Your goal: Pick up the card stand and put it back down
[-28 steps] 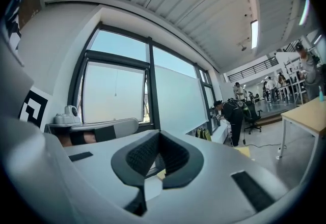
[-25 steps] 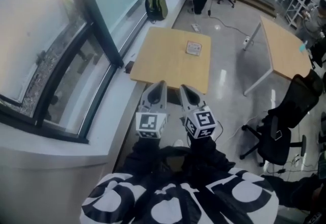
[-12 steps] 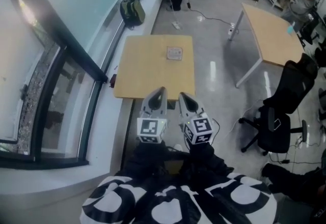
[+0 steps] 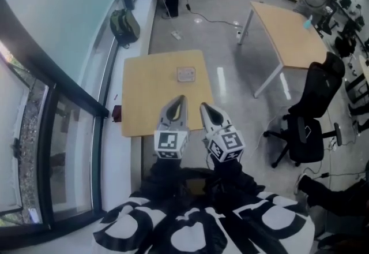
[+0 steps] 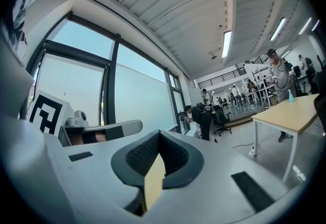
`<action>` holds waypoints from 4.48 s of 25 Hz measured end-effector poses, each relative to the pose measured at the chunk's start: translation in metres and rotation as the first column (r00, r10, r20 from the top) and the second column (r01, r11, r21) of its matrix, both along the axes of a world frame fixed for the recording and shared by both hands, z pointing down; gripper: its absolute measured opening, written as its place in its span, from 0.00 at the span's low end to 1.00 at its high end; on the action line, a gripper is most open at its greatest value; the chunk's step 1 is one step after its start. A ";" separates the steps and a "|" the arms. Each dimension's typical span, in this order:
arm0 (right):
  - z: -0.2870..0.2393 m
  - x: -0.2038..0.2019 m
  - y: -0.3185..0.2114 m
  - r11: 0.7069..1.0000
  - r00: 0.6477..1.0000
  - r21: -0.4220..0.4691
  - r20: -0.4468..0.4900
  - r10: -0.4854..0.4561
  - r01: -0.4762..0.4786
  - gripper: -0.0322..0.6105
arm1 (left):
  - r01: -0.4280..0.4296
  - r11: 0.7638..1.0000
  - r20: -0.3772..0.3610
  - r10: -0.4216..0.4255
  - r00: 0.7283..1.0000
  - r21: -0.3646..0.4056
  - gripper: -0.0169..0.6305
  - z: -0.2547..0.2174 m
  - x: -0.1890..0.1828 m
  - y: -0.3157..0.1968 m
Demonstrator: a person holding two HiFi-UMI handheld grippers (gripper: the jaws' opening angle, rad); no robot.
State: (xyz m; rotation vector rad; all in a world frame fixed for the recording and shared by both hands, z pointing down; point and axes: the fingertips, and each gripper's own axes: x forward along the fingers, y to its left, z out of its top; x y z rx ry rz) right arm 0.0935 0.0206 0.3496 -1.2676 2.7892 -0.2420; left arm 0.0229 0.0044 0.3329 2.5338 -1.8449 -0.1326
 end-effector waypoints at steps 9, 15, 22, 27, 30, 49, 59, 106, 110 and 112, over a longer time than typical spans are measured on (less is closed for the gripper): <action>-0.004 -0.077 -0.064 0.995 0.995 0.032 -0.016 0.094 -0.094 0.08 | -0.090 0.995 0.015 0.090 0.996 0.048 0.02 -0.013 -0.076 -0.065; 0.017 -0.098 -0.073 0.990 0.988 0.001 -0.075 0.137 -0.138 0.08 | -0.146 0.989 -0.022 0.146 0.989 -0.005 0.02 0.013 -0.095 -0.086; 0.039 -0.083 -0.096 0.975 0.970 -0.053 -0.130 0.205 -0.214 0.08 | -0.195 0.979 -0.042 0.193 0.980 -0.050 0.02 0.039 -0.093 -0.115; 0.062 -0.081 -0.120 0.975 0.971 -0.084 -0.140 0.191 -0.204 0.08 | -0.250 0.962 -0.058 0.244 0.968 -0.114 0.02 0.067 -0.084 -0.136; 0.083 -0.073 -0.136 0.968 0.971 -0.128 -0.133 0.198 -0.215 0.08 | -0.289 0.946 -0.043 0.286 0.957 -0.146 0.02 0.089 -0.073 -0.146; 0.195 -0.049 -0.192 0.929 0.969 -0.322 -0.217 0.117 -0.184 0.08 | -0.356 0.841 0.035 0.404 0.914 -0.408 0.03 0.244 -0.091 -0.193; 0.245 -0.067 -0.223 0.913 0.976 -0.395 -0.217 0.016 -0.102 0.08 | -0.372 0.792 0.046 0.448 0.893 -0.484 0.22 0.305 -0.120 -0.223; 0.291 -0.032 -0.287 0.886 0.966 -0.451 -0.257 -0.009 -0.111 0.08 | -0.809 0.460 -0.145 0.830 0.538 -0.366 0.39 0.347 0.010 -0.338; 0.289 -0.029 -0.282 0.884 0.966 -0.452 -0.260 -0.003 -0.119 0.08 | -0.804 0.464 -0.133 0.830 0.541 -0.373 0.26 0.349 0.012 -0.337; 0.287 -0.027 -0.280 0.886 0.965 -0.447 -0.264 0.003 -0.125 0.08 | -0.801 0.465 -0.125 0.831 0.541 -0.377 0.24 0.349 0.013 -0.336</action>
